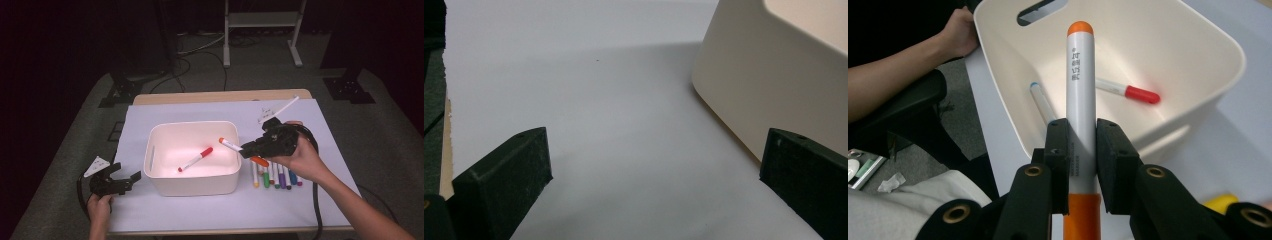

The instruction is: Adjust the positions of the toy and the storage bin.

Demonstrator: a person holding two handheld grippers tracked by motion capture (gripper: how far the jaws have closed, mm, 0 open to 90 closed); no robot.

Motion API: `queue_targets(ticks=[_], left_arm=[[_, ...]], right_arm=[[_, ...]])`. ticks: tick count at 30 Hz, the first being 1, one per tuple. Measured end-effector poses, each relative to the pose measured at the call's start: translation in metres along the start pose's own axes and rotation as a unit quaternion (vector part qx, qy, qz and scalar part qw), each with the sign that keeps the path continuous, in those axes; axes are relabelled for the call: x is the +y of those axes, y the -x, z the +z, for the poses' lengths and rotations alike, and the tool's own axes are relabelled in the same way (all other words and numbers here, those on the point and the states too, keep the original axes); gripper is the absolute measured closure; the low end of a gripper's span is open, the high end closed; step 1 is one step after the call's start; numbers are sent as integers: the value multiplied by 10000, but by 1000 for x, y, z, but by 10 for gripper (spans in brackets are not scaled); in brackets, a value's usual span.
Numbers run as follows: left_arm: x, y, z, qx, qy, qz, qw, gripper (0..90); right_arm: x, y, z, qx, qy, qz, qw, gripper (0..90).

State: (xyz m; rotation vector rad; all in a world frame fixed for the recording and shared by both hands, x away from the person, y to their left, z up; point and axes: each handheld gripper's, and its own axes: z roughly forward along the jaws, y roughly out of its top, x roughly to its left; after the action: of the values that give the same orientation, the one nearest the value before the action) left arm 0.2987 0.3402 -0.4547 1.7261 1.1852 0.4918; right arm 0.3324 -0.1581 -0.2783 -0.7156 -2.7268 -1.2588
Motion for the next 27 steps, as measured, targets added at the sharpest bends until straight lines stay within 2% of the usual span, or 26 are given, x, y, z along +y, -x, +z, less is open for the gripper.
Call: queue_targets(ticks=[8,9,19,27], left_arm=[[0,0,0,-6,11,-10,10000,0],[0,0,0,-7,11,-14,10000,0],[0,0,-1,-13,14,-20,10000,0],[0,0,-1,-7,16,6,10000,0]], right_arm=[[24,-11,22,259,-105,-216,9994,761],[30,-13,29,335,-149,-267,9990,761],[48,-17,59,535,-341,-442,9970,761],[55,-20,76,625,-486,-514,9955,761]])
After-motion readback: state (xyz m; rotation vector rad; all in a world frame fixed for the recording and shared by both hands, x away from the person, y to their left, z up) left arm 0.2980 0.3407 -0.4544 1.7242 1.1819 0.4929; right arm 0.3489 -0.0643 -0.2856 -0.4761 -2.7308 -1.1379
